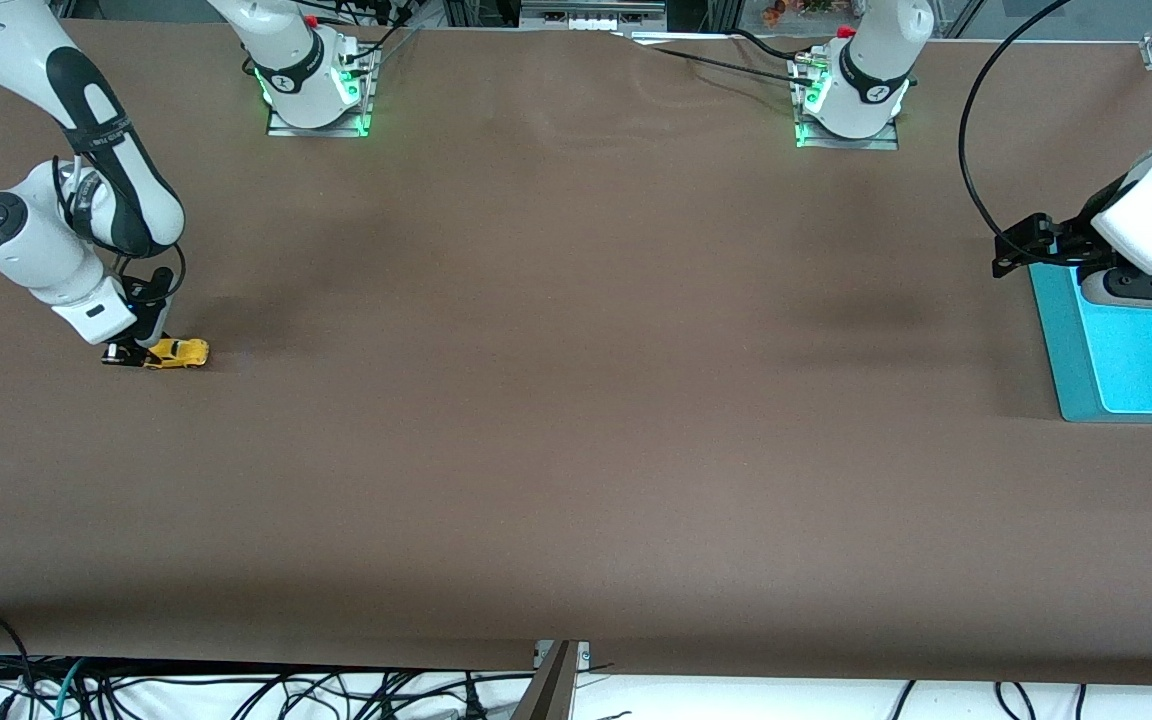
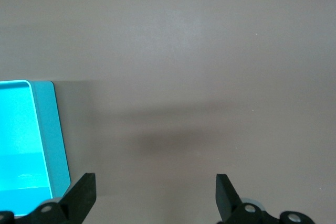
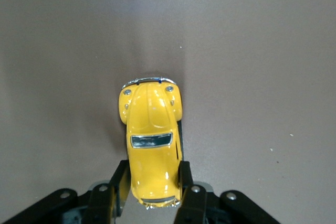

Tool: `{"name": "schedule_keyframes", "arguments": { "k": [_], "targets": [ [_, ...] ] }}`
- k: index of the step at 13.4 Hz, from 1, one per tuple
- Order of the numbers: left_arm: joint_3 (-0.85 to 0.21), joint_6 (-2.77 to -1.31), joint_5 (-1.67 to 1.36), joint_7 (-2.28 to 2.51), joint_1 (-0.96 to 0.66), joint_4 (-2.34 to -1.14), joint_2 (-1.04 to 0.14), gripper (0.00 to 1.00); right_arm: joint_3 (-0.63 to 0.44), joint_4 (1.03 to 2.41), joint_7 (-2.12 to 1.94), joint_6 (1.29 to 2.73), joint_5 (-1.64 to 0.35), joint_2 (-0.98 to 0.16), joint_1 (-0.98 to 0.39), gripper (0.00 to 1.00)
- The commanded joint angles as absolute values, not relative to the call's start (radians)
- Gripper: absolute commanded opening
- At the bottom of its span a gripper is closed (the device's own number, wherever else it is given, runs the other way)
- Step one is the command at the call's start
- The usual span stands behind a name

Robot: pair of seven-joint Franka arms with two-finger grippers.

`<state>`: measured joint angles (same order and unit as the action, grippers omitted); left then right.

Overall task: Wind and store yellow beetle car
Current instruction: 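Drag the car backward along the table, then open the right gripper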

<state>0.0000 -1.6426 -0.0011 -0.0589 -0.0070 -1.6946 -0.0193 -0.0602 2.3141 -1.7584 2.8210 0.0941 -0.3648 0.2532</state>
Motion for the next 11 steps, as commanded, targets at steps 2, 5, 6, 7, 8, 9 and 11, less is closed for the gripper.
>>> {"name": "schedule_keyframes", "arguments": {
  "k": [2, 5, 6, 7, 8, 9, 11],
  "targets": [
    [-0.005, -1.618, 0.000, -0.060, -0.003, -1.667, -0.028, 1.00, -0.025, 2.319, -1.769, 2.813, 0.103, -0.417, 0.275, 1.00],
    [-0.005, -1.618, 0.000, -0.060, -0.003, -1.667, -0.028, 1.00, -0.025, 2.319, -1.767, 2.813, 0.103, -0.411, 0.275, 1.00],
    [-0.005, -1.618, 0.000, -0.060, -0.003, -1.667, -0.028, 1.00, -0.025, 2.319, -1.767, 2.813, 0.103, -0.410, 0.275, 1.00],
    [-0.005, -1.617, 0.000, -0.060, -0.003, -1.667, -0.028, 1.00, -0.023, 2.319, -1.767, 2.813, 0.103, -0.410, 0.275, 1.00],
    [-0.005, -1.618, 0.000, -0.060, -0.003, -1.667, -0.028, 1.00, -0.017, 2.318, -1.766, 2.809, 0.103, -0.408, 0.275, 1.00],
    [-0.005, -1.618, 0.000, -0.060, -0.003, -1.667, -0.028, 1.00, -0.014, 2.318, -1.766, 2.804, 0.103, -0.407, 0.275, 1.00],
    [-0.005, -1.618, 0.000, -0.060, -0.003, -1.667, -0.026, 1.00, -0.012, 2.316, -1.766, 2.801, 0.103, -0.402, 0.275, 1.00]
  ]
}}
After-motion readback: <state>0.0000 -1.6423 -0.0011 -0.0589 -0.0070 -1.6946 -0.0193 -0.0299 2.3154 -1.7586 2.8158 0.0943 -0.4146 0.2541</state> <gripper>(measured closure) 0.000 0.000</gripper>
